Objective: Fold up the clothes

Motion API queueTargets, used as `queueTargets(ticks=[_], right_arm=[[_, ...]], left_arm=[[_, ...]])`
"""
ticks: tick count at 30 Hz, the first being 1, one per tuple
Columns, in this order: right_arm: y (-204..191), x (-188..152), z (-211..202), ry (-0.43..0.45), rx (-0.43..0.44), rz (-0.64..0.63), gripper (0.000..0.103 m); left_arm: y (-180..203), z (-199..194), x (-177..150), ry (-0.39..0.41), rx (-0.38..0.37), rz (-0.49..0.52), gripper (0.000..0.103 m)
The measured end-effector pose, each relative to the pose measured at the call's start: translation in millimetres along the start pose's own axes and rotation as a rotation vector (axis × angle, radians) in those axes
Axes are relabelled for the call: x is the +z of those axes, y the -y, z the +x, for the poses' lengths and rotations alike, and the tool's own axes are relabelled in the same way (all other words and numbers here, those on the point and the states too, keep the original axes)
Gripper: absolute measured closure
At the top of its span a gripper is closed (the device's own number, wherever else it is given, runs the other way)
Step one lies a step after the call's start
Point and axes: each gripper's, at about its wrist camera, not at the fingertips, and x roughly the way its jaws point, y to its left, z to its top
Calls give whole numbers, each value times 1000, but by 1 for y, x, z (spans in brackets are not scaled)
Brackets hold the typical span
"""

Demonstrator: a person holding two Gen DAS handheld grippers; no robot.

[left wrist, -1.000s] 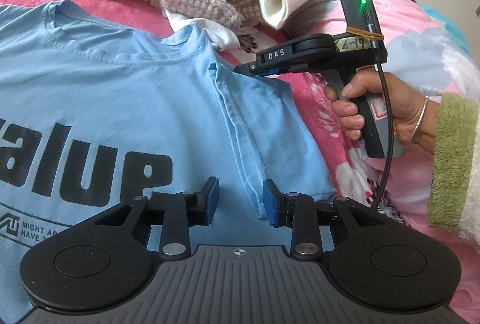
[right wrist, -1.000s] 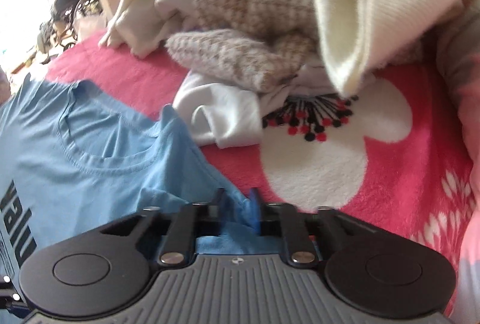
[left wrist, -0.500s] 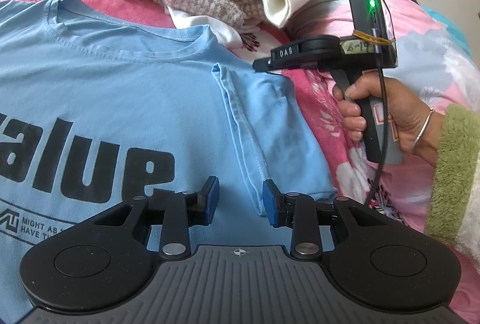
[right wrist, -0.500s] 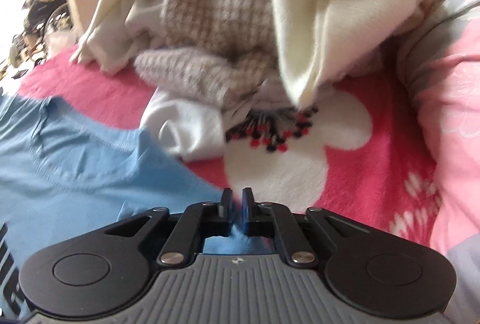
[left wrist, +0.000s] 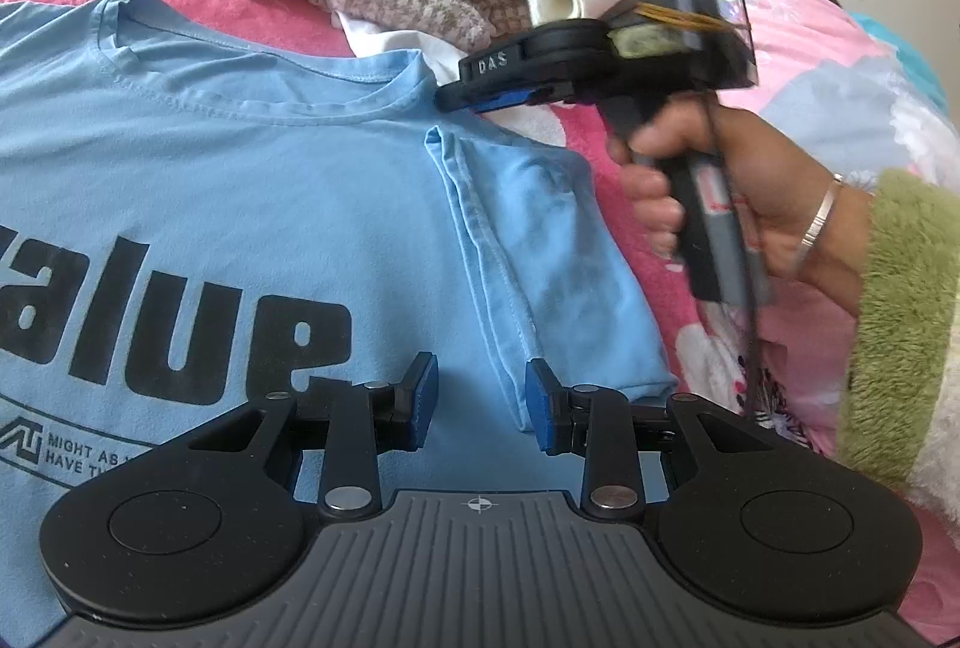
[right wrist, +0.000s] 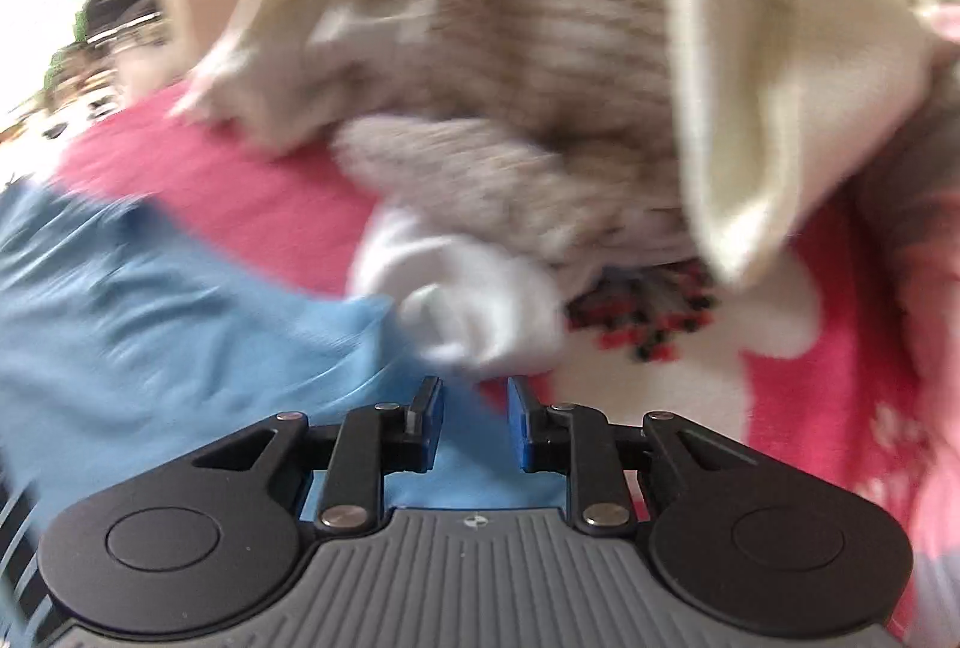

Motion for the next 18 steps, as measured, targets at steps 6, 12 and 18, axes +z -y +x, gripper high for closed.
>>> queueTargets(ticks=[6, 12, 18], right_arm=[[49, -3, -42, 53, 43, 122, 78], [62, -28, -55, -85, 98, 72, 78], [58, -36, -65, -19, -12, 162, 78]], left_arm=[[0, 1, 0, 2, 3, 3, 71], [3, 0, 0, 0, 12, 13, 71], [3, -20, 6, 57, 58, 13, 71]])
